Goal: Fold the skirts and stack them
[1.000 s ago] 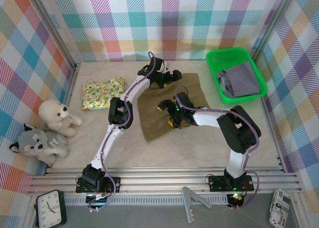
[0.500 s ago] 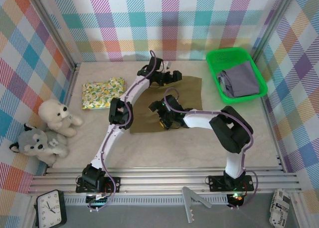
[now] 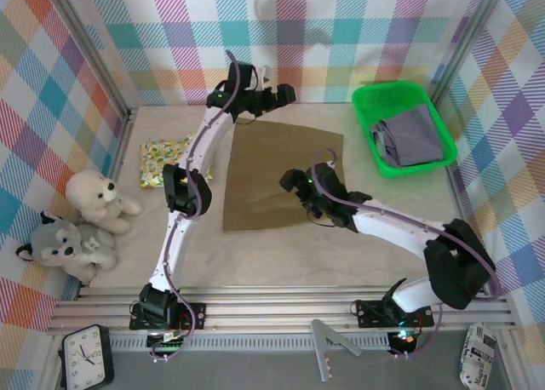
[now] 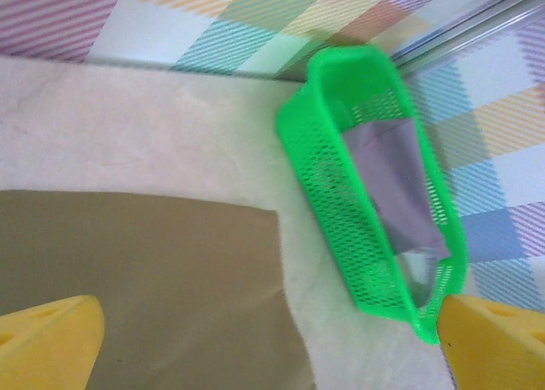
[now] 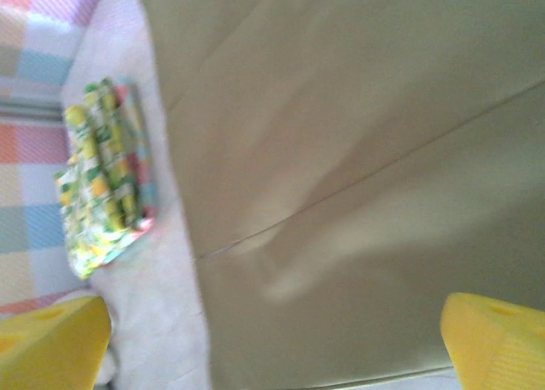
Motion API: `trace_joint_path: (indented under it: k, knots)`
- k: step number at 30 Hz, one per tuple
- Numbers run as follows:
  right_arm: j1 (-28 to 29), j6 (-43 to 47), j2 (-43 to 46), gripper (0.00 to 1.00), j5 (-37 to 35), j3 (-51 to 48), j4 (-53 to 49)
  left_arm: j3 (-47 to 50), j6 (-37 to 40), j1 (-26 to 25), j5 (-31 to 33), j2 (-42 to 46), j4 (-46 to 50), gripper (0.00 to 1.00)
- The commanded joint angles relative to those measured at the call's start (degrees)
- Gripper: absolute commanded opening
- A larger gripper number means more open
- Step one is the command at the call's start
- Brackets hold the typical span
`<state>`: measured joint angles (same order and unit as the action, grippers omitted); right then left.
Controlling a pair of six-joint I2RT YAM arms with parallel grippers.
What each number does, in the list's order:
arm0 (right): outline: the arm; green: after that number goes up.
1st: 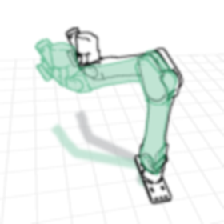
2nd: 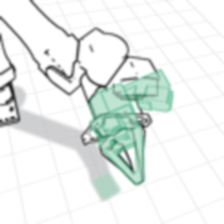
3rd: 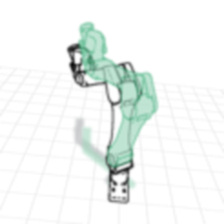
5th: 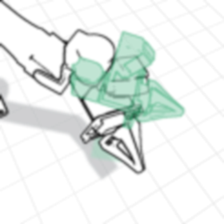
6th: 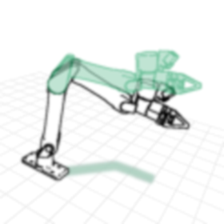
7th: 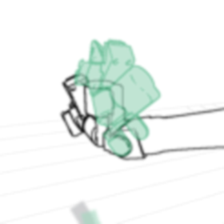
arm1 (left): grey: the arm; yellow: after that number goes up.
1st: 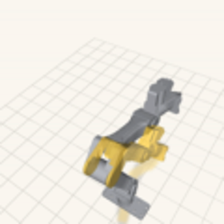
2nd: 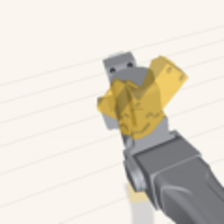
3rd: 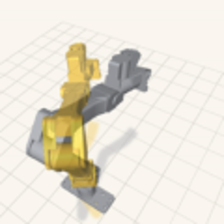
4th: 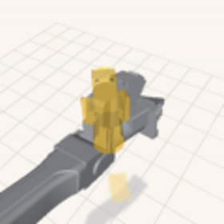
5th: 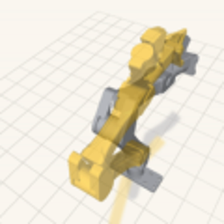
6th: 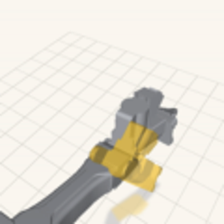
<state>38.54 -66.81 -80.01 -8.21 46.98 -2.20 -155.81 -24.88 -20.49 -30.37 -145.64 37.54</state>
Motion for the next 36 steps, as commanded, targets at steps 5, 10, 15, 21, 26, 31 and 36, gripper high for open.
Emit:
trace_joint_path:
  k: [5, 10, 15, 21, 26, 31, 36]
  knots:
    - [-14.92, 18.07, 8.75, 0.99, 1.66, -2.92, -20.07, 9.80, -5.68, -1.22, 6.02, 12.96, 12.07, 1.00]
    - [-20.47, 23.96, 12.27, 0.99, -1.31, -4.10, -24.90, 40.10, -8.06, -3.18, 13.17, 31.67, 1.30, 1.00]
    - [-26.82, 27.11, 12.01, 0.99, 8.42, -6.55, -23.42, 65.16, -12.69, -3.31, 22.34, 48.96, -4.06, 1.00]
    - [-28.52, 30.13, 4.99, 0.99, 9.35, -2.04, -27.71, 82.61, -17.55, -2.86, 34.17, 62.71, 0.95, 1.00]
    - [-28.53, 29.78, 0.26, 0.90, 14.50, 0.05, -23.81, 92.44, -23.32, -1.47, 33.87, 67.49, 4.26, 1.00]
    - [-28.48, 24.46, -0.10, 0.83, 11.52, -2.93, -17.92, 101.42, -25.96, -1.48, 28.49, 69.08, 2.49, 0.93]
    - [-28.53, 23.31, -3.58, 0.59, 11.03, -2.78, -14.54, 105.00, -26.84, -1.48, 28.98, 70.02, 1.22, 0.95]
